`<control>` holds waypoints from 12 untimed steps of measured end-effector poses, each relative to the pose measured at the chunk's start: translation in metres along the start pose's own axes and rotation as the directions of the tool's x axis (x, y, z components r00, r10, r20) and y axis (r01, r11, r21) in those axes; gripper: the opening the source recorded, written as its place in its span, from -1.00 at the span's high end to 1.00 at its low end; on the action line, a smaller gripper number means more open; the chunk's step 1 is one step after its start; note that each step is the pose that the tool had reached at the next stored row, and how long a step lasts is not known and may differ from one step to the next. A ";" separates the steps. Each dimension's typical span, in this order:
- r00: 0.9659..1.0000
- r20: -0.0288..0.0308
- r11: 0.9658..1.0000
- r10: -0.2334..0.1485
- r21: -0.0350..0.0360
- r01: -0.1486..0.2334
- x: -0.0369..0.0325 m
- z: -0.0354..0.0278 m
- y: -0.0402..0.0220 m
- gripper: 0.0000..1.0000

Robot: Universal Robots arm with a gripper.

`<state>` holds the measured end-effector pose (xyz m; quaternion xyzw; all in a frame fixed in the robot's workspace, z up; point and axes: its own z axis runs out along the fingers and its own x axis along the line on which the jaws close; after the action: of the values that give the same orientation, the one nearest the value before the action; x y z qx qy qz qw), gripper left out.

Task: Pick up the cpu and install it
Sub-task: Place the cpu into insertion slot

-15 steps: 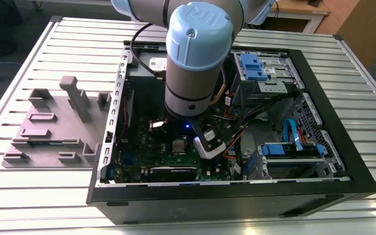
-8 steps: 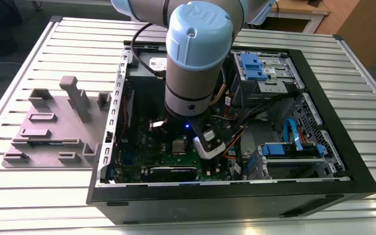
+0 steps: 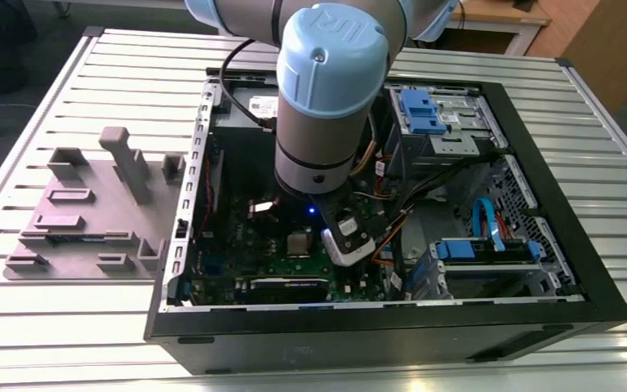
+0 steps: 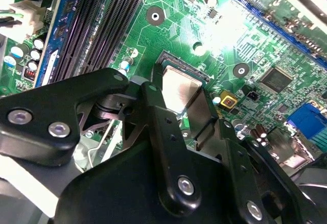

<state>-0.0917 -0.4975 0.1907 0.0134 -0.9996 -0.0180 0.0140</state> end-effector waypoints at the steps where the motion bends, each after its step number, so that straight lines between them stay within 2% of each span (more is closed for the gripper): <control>1: 1.000 0.000 1.000 0.000 0.000 0.000 0.0000 0.0000 0.0000 0.07; 4: 1.000 0.000 1.000 0.000 0.000 0.000 0.0001 -0.0002 -0.0001 0.18; 12: 1.000 0.000 1.000 0.001 0.000 -0.001 0.0000 0.0000 0.0000 0.21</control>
<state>-0.0917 -0.4975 0.1907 0.0130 -0.9997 -0.0180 0.0140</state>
